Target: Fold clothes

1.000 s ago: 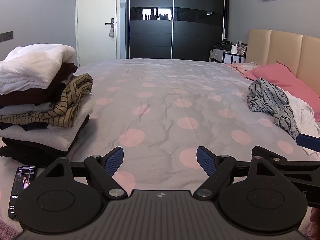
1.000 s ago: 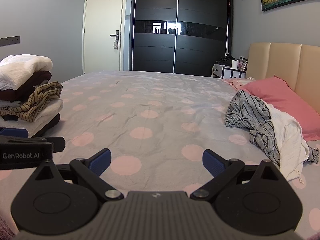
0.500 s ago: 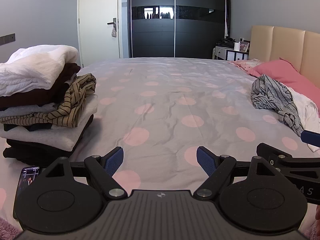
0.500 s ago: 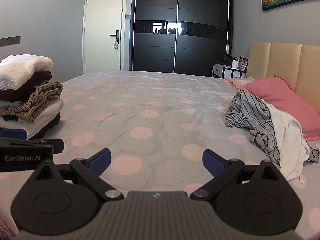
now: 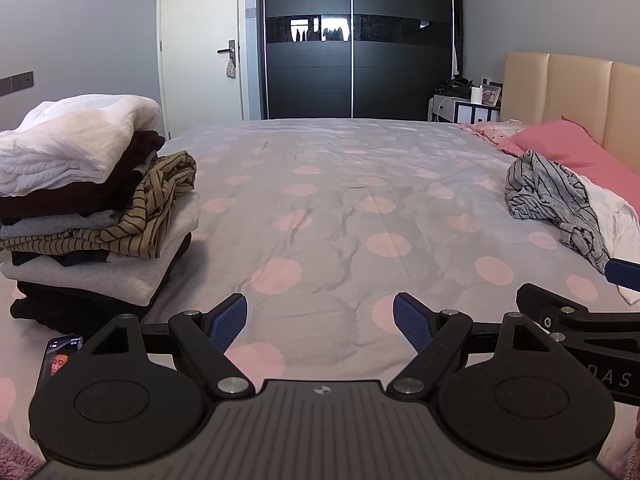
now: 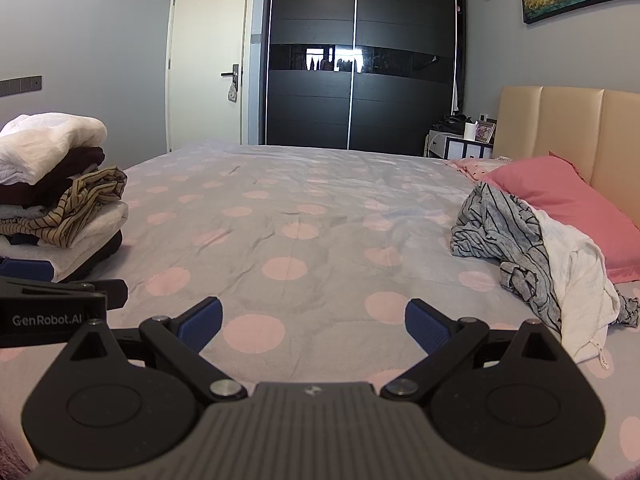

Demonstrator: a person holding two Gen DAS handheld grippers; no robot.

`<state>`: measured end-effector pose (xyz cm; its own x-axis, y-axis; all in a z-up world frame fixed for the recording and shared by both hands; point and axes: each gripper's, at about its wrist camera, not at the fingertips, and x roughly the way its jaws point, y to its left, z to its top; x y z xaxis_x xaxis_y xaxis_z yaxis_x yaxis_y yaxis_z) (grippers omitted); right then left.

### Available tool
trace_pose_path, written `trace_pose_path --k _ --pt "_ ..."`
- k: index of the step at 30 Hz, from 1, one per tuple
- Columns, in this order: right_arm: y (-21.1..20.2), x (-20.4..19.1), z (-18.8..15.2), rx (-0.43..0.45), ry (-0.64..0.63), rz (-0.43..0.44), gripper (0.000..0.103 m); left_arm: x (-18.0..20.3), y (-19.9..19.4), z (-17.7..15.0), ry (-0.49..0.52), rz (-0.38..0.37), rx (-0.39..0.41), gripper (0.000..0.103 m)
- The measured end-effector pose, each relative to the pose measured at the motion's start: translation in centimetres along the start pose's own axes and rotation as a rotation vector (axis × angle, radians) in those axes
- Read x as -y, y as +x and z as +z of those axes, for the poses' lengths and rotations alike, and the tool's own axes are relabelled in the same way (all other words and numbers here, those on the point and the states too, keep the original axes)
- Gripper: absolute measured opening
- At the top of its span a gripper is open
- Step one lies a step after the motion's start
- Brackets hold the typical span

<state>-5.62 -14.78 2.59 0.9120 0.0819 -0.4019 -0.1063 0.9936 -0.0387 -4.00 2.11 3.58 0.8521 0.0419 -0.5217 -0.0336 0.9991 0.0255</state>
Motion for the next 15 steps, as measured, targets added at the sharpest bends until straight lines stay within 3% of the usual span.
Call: trace_pose_path --k 15 --pt "-0.09 -0.14 0.01 0.001 0.006 -0.005 0.099 -0.09 0.22 0.02 -0.001 -0.022 -0.04 0.08"
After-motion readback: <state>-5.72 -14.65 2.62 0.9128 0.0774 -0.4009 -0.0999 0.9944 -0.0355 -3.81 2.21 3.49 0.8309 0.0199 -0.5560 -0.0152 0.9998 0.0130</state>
